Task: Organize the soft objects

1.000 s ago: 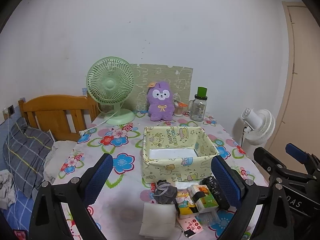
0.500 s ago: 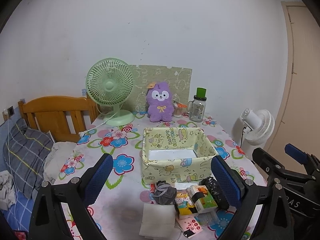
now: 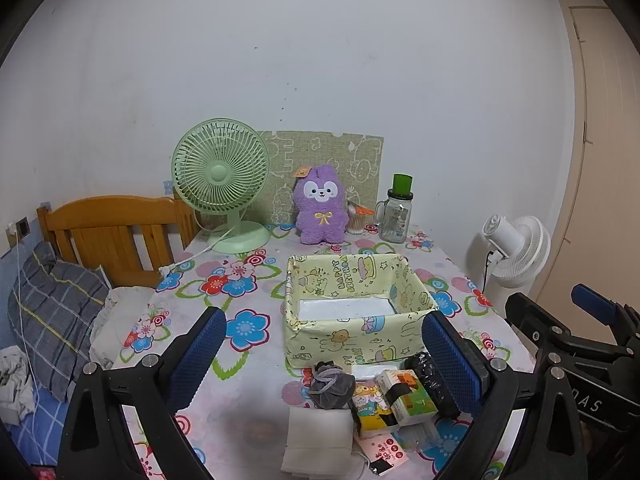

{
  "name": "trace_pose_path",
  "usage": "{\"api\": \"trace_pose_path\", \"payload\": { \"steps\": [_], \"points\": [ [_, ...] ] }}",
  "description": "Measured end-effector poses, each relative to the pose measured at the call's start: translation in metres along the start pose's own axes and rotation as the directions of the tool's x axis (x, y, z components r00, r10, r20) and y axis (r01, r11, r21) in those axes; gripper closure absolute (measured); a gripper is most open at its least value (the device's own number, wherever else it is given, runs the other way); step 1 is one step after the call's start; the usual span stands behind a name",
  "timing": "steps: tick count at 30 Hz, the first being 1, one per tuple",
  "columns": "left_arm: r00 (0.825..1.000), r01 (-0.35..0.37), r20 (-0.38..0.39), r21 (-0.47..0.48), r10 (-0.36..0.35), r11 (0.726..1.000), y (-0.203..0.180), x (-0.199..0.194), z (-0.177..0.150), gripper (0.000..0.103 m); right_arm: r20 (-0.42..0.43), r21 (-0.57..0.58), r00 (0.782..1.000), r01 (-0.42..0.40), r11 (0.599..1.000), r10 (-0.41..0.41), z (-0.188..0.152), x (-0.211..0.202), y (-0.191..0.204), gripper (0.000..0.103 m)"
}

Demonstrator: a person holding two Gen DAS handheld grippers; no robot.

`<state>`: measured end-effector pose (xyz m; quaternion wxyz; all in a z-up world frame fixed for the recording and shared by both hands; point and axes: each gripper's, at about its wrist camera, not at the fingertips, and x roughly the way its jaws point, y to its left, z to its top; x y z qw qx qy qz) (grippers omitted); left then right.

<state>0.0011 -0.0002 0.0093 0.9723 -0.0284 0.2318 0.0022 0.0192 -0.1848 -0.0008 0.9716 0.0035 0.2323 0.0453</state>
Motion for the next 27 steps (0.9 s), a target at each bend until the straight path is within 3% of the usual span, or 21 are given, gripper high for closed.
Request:
{"api": "trace_pose_path", "payload": {
  "steps": [27],
  "points": [
    [1.0,-0.018,-0.023,0.021,0.019,1.0,0.0,0.008,-0.002,0.004,-0.06,-0.002,0.998,-0.007,1.0,0.007,0.0,0.012,0.002,0.0]
  ]
}}
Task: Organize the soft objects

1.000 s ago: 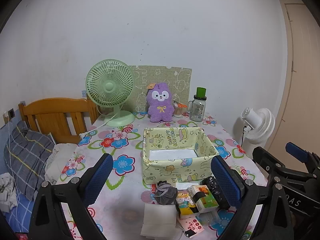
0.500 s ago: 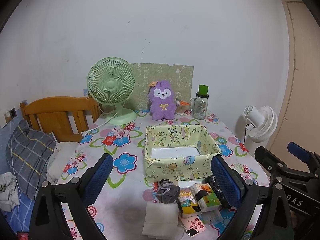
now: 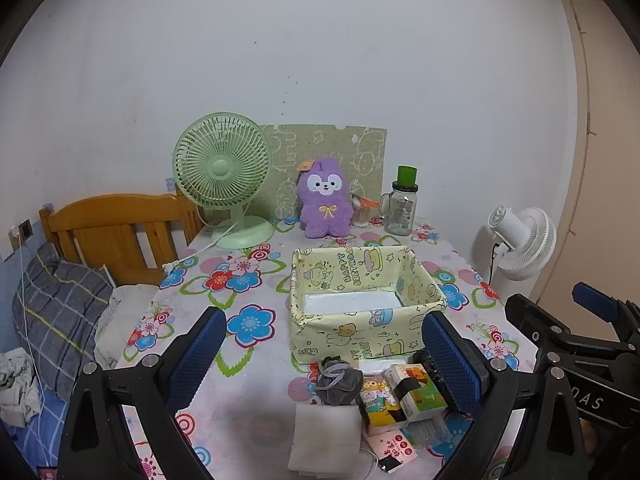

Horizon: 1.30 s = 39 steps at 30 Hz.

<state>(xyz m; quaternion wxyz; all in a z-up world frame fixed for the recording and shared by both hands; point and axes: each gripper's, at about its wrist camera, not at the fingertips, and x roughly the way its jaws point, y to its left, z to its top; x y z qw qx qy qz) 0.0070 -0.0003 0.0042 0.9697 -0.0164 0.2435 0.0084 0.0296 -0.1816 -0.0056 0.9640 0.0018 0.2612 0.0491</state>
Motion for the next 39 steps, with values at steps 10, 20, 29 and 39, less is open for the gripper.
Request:
{"api": "trace_pose_path", "payload": {
  "steps": [10,20,29,39],
  "points": [
    [1.0,-0.006,-0.025,-0.011,0.006,1.0,0.004,0.012,-0.002,0.004,-0.027,0.0,1.0,-0.001,1.0,0.001,-0.001,0.011,0.002,0.0],
    [0.997,-0.032,-0.073,-0.02,0.03,0.999,0.009,0.034,-0.009,0.004,-0.077,-0.002,0.997,-0.014,1.0,0.014,-0.005,0.036,0.003,0.0],
    [0.987,-0.023,-0.159,-0.012,0.02,1.0,0.007,0.069,-0.022,0.007,-0.138,0.018,0.99,-0.024,1.0,0.027,-0.013,0.068,-0.004,0.0],
    [0.967,-0.009,-0.253,0.006,0.01,1.0,0.002,0.103,-0.037,0.009,-0.216,0.03,0.974,-0.058,0.998,0.063,-0.027,0.103,-0.006,0.003]
  ]
}}
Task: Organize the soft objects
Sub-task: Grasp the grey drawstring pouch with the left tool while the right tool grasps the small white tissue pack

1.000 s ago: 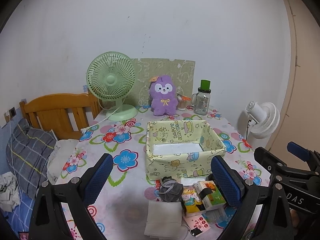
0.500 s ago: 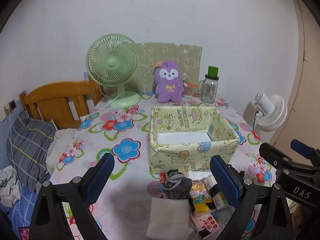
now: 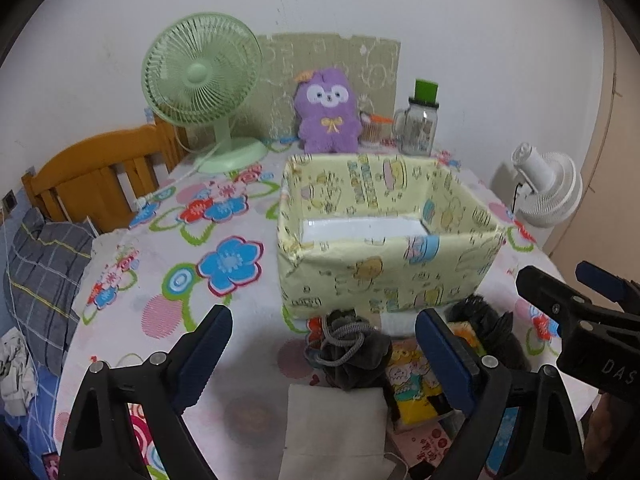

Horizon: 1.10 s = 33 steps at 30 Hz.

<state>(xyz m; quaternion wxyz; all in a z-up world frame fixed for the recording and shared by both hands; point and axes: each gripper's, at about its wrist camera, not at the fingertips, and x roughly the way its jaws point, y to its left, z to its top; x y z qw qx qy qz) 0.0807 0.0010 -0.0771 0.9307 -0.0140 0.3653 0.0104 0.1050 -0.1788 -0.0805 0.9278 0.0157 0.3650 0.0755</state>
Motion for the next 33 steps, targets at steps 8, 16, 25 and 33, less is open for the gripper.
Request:
{"api": "trace_pose_path", "payload": {
  "steps": [8,16,25,33],
  "points": [
    [0.997,0.013,-0.077,0.042,-0.01,0.999,-0.003,0.028,-0.01,0.017,-0.052,-0.009,0.999,0.002,1.0,-0.003,-0.012,0.02,0.006,0.004],
    [0.995,0.028,-0.097,0.04,-0.024,0.999,-0.002,0.041,-0.017,0.018,-0.103,-0.007,0.994,-0.033,0.999,0.032,-0.021,0.034,0.014,0.009],
    [0.989,0.067,-0.138,0.05,-0.06,0.996,-0.006,0.057,-0.024,0.027,-0.171,-0.003,0.984,-0.058,0.998,0.057,-0.028,0.048,0.023,0.022],
    [0.985,0.079,-0.16,0.049,-0.07,0.996,-0.004,0.065,-0.028,0.038,-0.209,-0.013,0.974,-0.092,0.996,0.087,-0.03,0.055,0.033,0.032]
  ]
}}
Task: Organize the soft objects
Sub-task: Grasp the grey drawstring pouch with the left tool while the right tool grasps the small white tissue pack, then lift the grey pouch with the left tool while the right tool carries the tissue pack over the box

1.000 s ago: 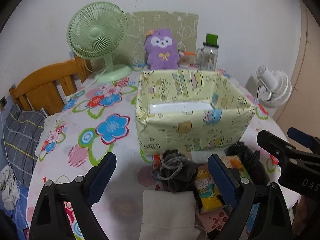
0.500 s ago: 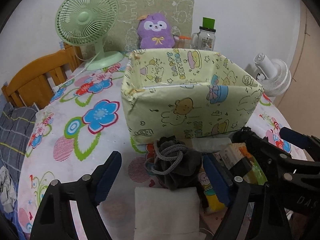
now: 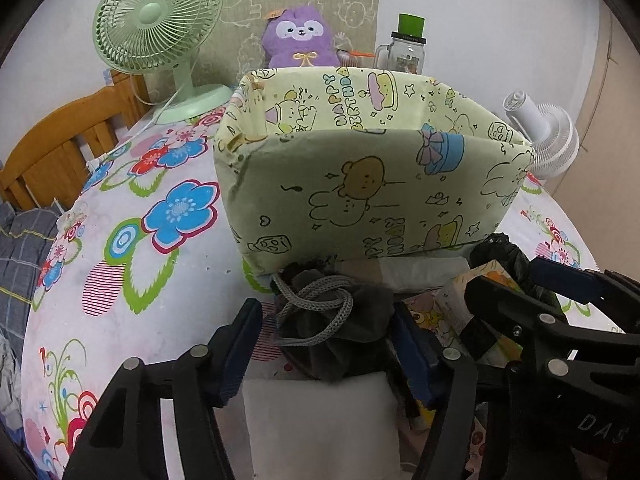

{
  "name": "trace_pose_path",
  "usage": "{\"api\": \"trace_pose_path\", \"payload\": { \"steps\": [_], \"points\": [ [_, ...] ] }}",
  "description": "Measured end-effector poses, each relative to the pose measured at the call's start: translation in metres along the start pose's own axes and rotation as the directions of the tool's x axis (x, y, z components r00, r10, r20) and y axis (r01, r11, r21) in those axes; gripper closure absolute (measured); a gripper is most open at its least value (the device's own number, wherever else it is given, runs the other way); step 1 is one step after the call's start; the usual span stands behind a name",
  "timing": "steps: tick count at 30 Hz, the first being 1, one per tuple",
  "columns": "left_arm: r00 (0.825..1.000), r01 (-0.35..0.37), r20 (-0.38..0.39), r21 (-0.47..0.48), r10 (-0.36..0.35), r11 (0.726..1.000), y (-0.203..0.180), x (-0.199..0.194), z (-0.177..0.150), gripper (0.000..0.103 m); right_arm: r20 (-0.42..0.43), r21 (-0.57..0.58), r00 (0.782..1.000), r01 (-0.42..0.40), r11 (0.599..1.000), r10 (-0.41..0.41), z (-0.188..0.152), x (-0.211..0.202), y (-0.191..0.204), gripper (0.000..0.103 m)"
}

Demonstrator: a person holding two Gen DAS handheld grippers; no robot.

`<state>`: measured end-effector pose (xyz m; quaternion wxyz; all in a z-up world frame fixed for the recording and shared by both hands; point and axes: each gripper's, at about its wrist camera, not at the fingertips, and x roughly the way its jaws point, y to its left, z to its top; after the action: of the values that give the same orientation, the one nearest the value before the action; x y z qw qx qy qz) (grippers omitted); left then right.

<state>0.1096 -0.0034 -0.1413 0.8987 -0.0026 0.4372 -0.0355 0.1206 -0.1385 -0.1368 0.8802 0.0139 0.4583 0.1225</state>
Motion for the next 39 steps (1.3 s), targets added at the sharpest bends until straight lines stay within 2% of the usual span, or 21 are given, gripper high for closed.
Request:
{"api": "trace_pose_path", "payload": {
  "steps": [4,15,22,25,31,39],
  "points": [
    [1.0,0.009,-0.004,-0.003,-0.009,1.0,0.002,0.002,-0.001,0.04,-0.008,-0.006,1.0,-0.007,1.0,0.007,0.001,0.002,0.004,0.035],
    [0.999,0.033,-0.001,-0.022,-0.033,0.999,0.011,0.004,-0.001,0.046,-0.016,-0.033,1.0,-0.009,0.999,0.008,0.005,0.006,0.016,0.036],
    [1.0,-0.004,0.012,0.025,0.004,1.0,0.006,0.006,-0.004,0.049,-0.055,-0.039,0.998,-0.039,0.998,0.037,0.004,0.016,0.017,0.053],
    [1.0,0.002,0.014,0.021,-0.002,1.0,0.007,0.006,-0.003,0.051,-0.048,-0.043,0.998,-0.037,0.998,0.035,0.004,0.015,0.017,0.062],
    [1.0,0.018,0.012,0.006,-0.018,1.0,0.008,0.003,-0.003,0.053,-0.03,-0.055,0.999,-0.039,0.998,0.037,0.006,0.01,0.019,0.073],
    [0.999,0.028,0.032,-0.013,-0.027,1.0,0.009,-0.009,0.001,0.055,-0.021,-0.046,0.999,-0.043,0.998,0.043,0.007,0.004,0.016,0.078]
  ]
}}
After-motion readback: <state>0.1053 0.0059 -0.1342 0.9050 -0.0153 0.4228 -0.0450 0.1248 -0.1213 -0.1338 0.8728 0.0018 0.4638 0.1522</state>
